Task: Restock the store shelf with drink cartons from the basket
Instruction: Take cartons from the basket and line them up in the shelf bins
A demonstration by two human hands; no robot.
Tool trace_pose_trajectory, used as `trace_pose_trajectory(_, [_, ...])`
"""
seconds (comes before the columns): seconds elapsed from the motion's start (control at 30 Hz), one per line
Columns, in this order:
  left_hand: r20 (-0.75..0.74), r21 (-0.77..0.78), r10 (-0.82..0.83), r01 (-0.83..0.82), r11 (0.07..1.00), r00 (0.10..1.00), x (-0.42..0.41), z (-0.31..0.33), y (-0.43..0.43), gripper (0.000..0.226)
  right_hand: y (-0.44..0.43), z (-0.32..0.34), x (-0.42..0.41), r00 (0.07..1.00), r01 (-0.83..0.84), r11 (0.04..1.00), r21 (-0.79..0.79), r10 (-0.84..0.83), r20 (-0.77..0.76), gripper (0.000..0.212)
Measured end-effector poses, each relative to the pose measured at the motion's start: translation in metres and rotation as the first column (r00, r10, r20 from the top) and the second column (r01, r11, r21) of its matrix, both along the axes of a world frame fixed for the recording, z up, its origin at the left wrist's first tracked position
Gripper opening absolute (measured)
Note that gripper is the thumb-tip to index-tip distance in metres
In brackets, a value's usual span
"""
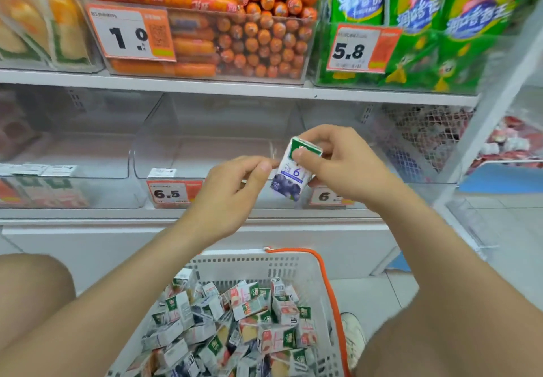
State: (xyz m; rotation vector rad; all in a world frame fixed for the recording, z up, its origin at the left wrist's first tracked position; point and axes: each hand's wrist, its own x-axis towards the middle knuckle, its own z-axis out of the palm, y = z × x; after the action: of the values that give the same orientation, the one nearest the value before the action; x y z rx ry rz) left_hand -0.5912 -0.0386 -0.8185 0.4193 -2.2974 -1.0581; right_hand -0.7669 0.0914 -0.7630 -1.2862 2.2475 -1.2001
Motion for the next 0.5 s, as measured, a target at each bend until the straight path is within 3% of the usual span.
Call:
trace_pose_trajectory(0.13, [0.124, -0.329, 0.024, 0.018, 0.944, 0.992, -0.030, -0.005, 0.013, 0.028, 0.033, 0.003, -0.046, 0.939, 0.186, 0.982, 0.019, -0.172, -0.299, 0.026])
trace_pose_trajectory(0.33, [0.244, -0.565, 0.039, 0.110, 0.818, 0.969, -0.088, -0.018, 0.039, 0.048, 0.047, -0.021, -0.118, 0.833, 0.321, 0.919, 0.229, -0.159, -0.531, 0.028])
trace_pose_trajectory(0.5, [0.300, -0.650, 0.130, 0.103, 0.753, 0.945, -0.107, -0.040, 0.042, 0.057, 0.039, -0.042, -0.141, 0.916, 0.205, 0.855, 0.477, 0.005, -0.401, 0.039])
